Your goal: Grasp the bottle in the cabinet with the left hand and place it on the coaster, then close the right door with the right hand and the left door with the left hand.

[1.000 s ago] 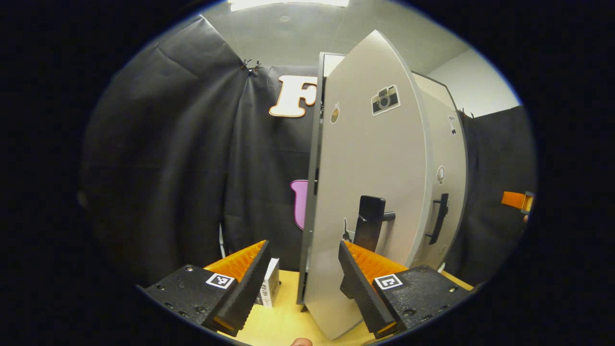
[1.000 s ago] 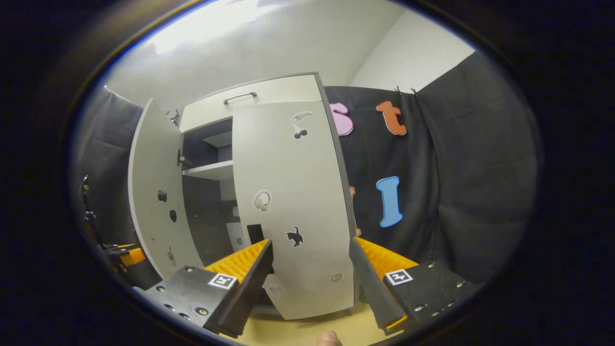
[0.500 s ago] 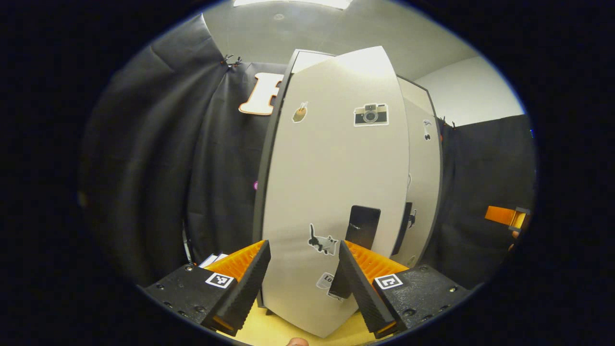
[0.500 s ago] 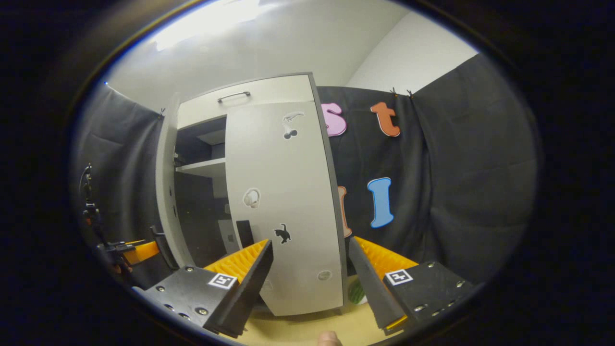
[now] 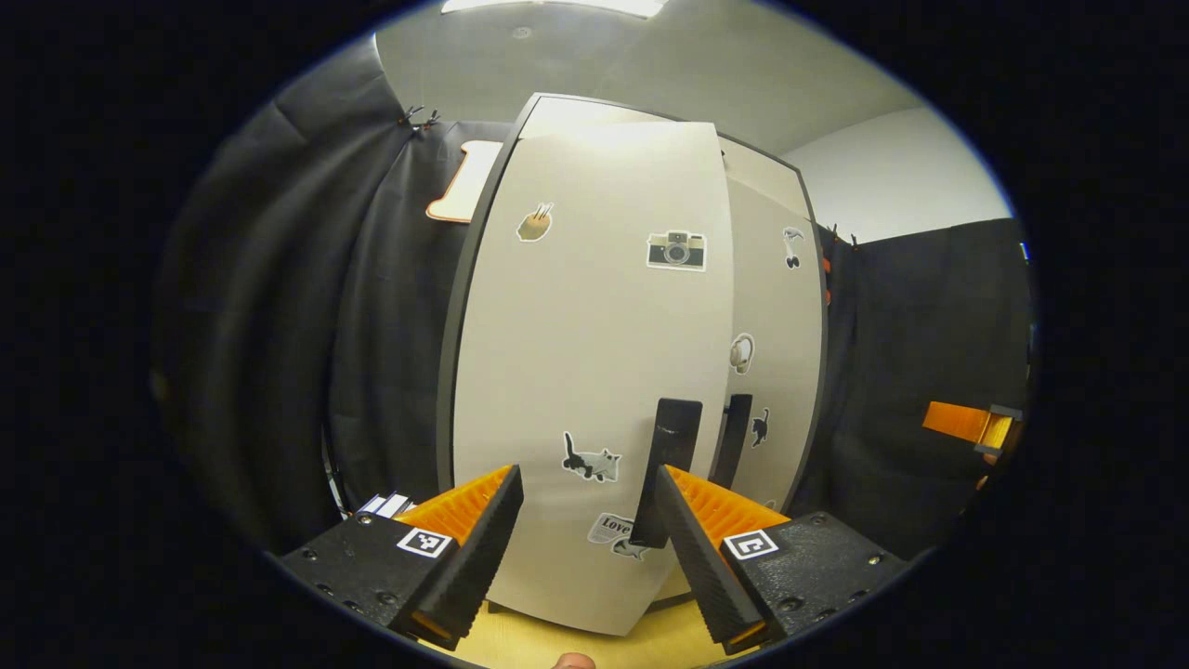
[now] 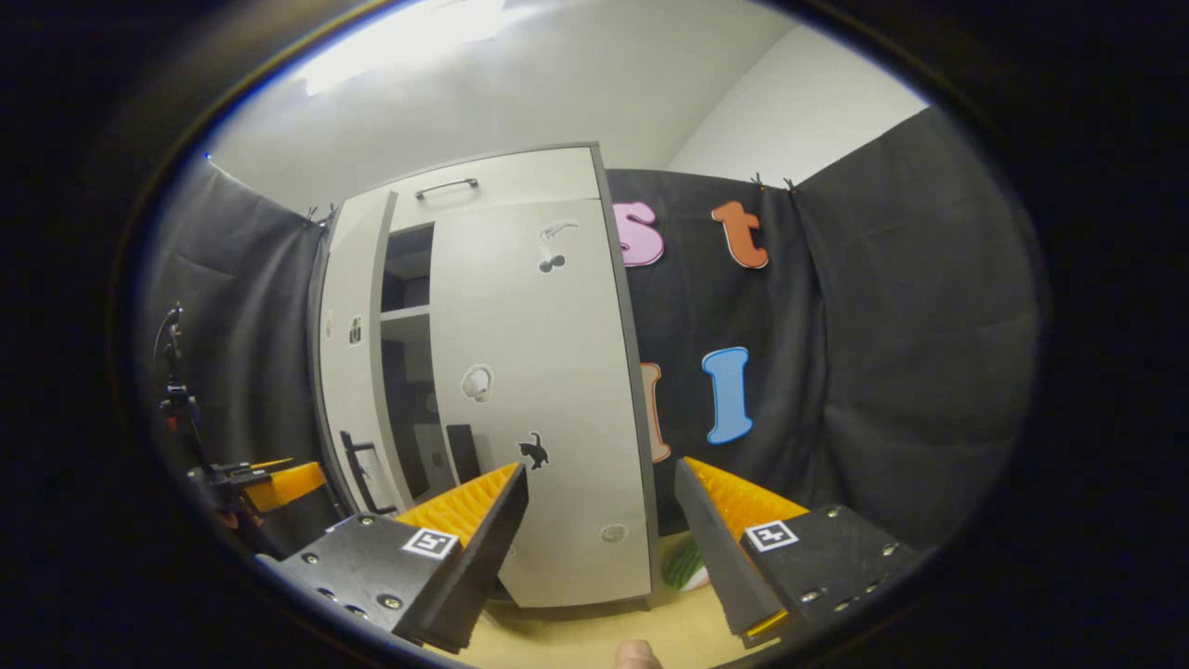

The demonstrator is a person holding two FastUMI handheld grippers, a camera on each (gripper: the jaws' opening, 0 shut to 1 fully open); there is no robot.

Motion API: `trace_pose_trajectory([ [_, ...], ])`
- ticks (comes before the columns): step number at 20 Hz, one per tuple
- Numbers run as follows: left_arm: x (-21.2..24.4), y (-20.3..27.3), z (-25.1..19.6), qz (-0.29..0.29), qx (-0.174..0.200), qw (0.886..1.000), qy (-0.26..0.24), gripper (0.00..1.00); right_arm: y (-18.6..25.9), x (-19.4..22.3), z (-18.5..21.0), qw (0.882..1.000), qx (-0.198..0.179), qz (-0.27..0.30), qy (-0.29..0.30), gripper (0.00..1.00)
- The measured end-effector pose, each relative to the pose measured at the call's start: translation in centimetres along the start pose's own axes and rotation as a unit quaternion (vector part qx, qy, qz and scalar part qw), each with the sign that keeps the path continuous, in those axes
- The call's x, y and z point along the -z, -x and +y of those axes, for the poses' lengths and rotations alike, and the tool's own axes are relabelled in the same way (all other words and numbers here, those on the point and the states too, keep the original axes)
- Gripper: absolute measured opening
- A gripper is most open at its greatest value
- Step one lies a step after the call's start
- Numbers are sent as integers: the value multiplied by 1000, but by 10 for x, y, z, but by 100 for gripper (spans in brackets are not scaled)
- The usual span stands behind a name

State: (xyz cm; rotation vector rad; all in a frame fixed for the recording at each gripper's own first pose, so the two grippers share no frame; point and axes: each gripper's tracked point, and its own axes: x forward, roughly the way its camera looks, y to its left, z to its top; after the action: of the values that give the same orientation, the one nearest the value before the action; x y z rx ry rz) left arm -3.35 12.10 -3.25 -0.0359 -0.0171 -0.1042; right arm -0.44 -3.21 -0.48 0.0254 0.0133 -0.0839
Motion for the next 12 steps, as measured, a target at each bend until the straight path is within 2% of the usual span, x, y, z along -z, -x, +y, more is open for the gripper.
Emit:
trace_pose_trajectory([
  [5, -2, -2, -8, 0, 4, 1000, -3, 91, 2, -1, 0, 1000, -3, -2, 1, 96],
  [6, -3, -1, -9, -1, 4, 1000, -4, 91, 2, -1, 0, 1000, -3, -2, 1, 92],
  [7, -4, -1, -11, -2, 5, 1000, -3, 91, 3, -1, 0, 1000, -4, -2, 1, 96],
  [12, -4, -2, -17, 3, 6, 1000, -3, 91, 3, -1, -1, 1000, -6, -4, 2, 96],
])
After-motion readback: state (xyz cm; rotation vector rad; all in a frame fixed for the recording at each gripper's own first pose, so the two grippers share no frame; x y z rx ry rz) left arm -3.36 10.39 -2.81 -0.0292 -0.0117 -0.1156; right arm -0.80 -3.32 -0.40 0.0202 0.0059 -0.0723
